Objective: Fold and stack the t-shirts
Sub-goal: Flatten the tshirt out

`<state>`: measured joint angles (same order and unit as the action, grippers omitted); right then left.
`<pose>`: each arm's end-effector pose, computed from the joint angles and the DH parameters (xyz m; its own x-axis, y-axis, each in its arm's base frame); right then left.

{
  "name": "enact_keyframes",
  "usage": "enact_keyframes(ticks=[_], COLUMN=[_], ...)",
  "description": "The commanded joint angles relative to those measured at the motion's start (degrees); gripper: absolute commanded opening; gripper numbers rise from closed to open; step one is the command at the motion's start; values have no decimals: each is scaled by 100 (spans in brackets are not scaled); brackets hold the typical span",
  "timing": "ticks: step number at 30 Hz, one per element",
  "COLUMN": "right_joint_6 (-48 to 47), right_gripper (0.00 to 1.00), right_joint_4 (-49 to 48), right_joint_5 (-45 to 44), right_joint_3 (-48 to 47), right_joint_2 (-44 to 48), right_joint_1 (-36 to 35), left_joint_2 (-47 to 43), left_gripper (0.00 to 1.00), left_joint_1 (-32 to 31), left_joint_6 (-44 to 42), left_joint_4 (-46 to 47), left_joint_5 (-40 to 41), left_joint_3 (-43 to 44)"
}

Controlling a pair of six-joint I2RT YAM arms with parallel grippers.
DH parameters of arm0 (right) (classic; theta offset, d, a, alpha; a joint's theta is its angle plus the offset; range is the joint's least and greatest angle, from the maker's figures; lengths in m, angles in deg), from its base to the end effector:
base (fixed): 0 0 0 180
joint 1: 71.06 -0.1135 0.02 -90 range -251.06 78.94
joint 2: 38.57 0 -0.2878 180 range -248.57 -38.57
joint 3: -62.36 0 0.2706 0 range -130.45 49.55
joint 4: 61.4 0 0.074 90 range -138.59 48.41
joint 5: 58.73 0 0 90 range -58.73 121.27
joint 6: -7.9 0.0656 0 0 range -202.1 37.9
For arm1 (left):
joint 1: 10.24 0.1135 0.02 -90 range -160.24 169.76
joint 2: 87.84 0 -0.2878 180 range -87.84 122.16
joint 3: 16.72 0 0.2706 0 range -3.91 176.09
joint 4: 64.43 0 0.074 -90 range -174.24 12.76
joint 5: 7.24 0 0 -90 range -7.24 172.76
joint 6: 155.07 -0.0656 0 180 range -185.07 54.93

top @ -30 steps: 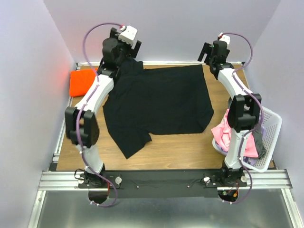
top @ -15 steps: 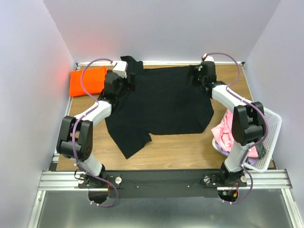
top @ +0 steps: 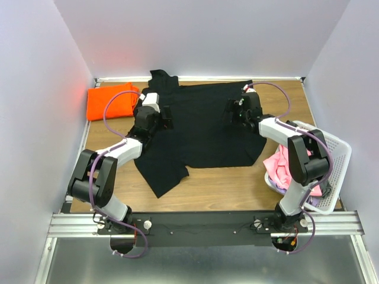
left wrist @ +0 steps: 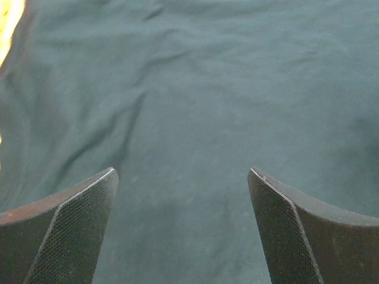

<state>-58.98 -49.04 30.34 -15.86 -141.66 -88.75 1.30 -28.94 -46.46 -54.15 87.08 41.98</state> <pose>0.4213 0.1332 0.1956 -0.6446 0.2065 -0.7361 -0.0418 0.9519 0.3036 0.3614 -0.1171 0.2161 -0.3900 -0.2039 -0.8979 0.1353 0.9519 -0.2750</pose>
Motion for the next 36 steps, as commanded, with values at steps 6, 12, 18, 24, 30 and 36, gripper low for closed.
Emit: enact_keyframes(ticks=[6, 12, 18, 24, 30, 36], right_joint_6=[176, 229, 316, 475, 536, 563], right_gripper=[100, 100, 100, 100, 100, 100], right_joint_4=[-140, -122, -52, 229, 484, 721], right_joint_5=[-162, -232, -434, -514, -628, -1023], right_joint_3=[177, 142, 37, -244, -499, -640], right_joint_2=[-36, -124, -343, -791, -1090, -1231], right_joint_1=[-103, -103, -103, -85, -33, 29], left_joint_2=[111, 823, 982, 1175, 1500, 1852], left_gripper=[98, 98, 98, 98, 98, 98], left_joint_1=[-108, -108, -99, -99, -99, -99], left_joint_6=[688, 723, 714, 635, 451, 292], left_joint_4=[-1008, -930, -912, -1131, -1518, -1852], left_joint_5=[1099, 316, 394, 395, 307, -44], left_joint_3=[139, 412, 465, 754, 1263, 1695])
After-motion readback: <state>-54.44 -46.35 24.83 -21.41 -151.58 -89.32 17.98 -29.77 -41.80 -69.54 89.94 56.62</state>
